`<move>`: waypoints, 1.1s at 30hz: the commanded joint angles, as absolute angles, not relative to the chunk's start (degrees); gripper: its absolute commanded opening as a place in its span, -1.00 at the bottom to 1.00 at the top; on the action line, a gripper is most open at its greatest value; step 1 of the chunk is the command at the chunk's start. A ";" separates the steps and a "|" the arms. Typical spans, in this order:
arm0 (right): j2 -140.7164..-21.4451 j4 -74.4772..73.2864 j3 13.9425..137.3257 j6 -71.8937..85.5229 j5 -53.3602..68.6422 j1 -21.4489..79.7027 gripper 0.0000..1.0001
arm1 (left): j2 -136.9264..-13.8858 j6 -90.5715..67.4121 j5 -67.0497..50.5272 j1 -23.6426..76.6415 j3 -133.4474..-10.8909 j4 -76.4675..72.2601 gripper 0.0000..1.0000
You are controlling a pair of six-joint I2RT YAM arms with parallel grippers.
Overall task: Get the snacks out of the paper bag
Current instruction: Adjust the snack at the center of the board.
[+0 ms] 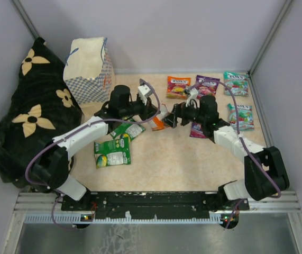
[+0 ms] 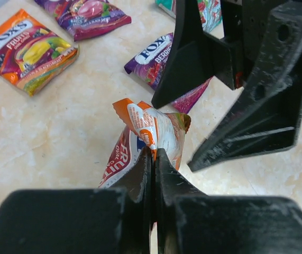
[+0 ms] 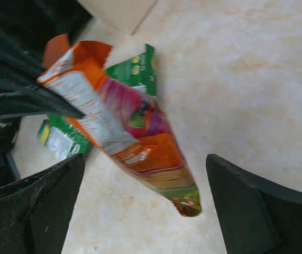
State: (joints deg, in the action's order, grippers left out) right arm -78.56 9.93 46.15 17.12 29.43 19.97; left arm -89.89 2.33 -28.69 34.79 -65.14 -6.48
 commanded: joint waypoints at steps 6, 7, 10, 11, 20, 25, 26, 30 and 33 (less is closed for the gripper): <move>-82.76 29.13 46.49 20.86 58.93 20.86 0.49 | -85.64 4.60 -36.52 34.11 -63.38 -18.64 -1.00; -82.51 27.92 46.56 19.97 59.35 21.23 0.42 | -85.35 4.46 -36.68 33.98 -62.98 -19.44 -1.00; -81.33 23.49 46.35 17.28 57.08 21.53 -0.13 | -84.63 3.57 -37.17 33.46 -61.80 -21.97 -1.00; -80.85 22.03 46.20 16.67 55.38 21.53 -0.41 | -84.22 3.15 -37.13 33.22 -61.40 -23.04 -0.96; -74.98 -9.83 53.90 15.31 6.61 25.37 -1.00 | -84.21 -2.10 -15.59 30.50 -66.11 -11.80 1.00; -79.66 -28.63 64.78 16.00 -23.16 35.25 -0.96 | -83.71 -9.09 -9.17 27.74 -65.46 -8.38 1.00; -81.67 -32.06 68.01 17.33 -27.92 36.79 -0.85 | -83.64 -10.32 -8.86 27.02 -65.20 -7.85 1.00; -96.11 -46.14 79.31 22.12 -46.93 43.30 -0.64 | -84.92 -14.18 -9.10 25.40 -65.01 -3.71 1.00; -108.82 -55.85 88.30 26.06 -52.74 46.77 -0.29 | -85.95 -15.71 -9.50 25.15 -63.93 -1.88 1.00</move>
State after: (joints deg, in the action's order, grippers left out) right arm -96.14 -39.42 80.14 20.47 -34.06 42.94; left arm -85.21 -11.18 -10.61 25.47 -64.79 -5.96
